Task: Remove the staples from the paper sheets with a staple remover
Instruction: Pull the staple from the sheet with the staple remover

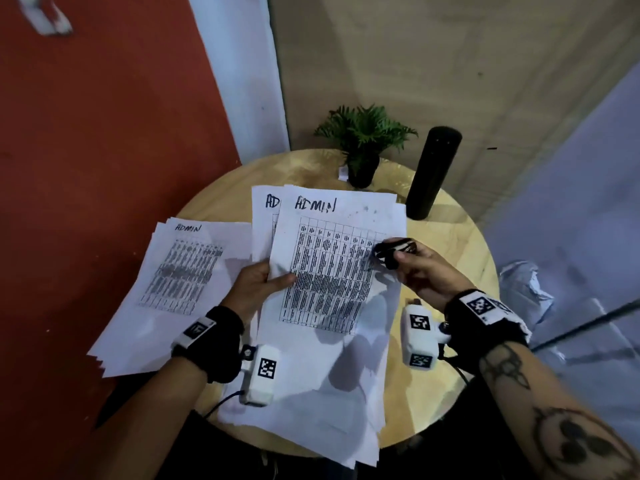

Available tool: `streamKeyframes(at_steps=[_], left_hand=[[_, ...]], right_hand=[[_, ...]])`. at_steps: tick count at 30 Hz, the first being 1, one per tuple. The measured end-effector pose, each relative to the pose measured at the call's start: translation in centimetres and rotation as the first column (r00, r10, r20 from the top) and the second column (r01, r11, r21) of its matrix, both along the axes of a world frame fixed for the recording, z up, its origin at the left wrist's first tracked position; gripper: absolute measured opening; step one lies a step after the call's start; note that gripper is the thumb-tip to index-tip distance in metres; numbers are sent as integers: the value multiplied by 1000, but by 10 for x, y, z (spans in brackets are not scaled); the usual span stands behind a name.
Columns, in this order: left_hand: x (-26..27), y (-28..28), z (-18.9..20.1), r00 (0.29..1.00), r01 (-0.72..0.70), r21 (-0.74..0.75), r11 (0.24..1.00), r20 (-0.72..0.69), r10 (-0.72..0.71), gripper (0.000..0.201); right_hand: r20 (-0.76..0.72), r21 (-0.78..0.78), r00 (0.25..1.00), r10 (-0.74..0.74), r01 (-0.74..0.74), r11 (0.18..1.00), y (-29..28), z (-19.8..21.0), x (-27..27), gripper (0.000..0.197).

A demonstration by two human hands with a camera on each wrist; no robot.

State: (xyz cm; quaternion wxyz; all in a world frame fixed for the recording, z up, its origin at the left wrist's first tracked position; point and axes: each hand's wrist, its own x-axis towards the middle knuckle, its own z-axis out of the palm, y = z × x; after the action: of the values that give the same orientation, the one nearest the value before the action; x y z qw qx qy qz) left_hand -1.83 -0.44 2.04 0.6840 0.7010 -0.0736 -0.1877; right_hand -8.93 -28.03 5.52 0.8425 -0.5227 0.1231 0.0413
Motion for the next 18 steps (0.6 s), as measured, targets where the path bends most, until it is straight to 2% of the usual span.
streamKeyframes(at_steps=[5,8,10,12,13,15,18], left_hand=[[5,13,17,997,-56,0,998,57,56,19],[7,16,37,963,-202,-5,979,182,199,19],[14,19,55,877,-370,0,929,330,349,36],[22,20,83,818,-435,-62,898,390,423,67],[26,20,98,837,-389,-116,914,369,403,82],[26,16,128,920,-222,-185,957,286,269,92],[14,10,161,961,-33,-170,985,265,78,75]], right_hand=[[140,-99,990,32,-18,995,12,41,-7,72],[186,-161,982,38,-8,987,15,61,-12,76],[217,-162,975,41,-5,987,15,73,-16,74],[244,-167,969,46,-5,986,15,84,-21,70],[257,-168,965,50,-6,986,14,89,-23,68],[280,-166,958,55,-8,986,13,97,-29,65],[306,-180,951,41,15,984,9,107,-38,65]])
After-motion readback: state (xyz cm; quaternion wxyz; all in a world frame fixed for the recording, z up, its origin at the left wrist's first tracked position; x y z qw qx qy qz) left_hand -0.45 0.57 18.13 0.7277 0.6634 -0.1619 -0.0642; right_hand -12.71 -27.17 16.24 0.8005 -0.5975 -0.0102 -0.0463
